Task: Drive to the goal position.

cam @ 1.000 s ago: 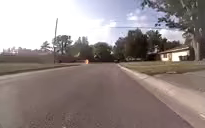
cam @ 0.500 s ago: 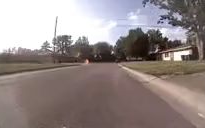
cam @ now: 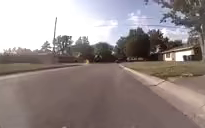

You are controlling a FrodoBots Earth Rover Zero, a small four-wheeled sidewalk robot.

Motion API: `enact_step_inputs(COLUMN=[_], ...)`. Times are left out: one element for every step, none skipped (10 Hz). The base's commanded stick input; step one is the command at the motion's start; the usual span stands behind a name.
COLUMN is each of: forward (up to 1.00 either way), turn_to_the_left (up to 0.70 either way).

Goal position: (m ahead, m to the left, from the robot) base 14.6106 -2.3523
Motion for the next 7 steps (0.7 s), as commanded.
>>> enact_step_inputs(forward=[0.85, 0.85, 0.85, 0.85, 0.65, 0.27, 0.00], turn_to_the_left=[0.00, 0.00, 0.00, 0.00, 0.00, 0.00, 0.00])
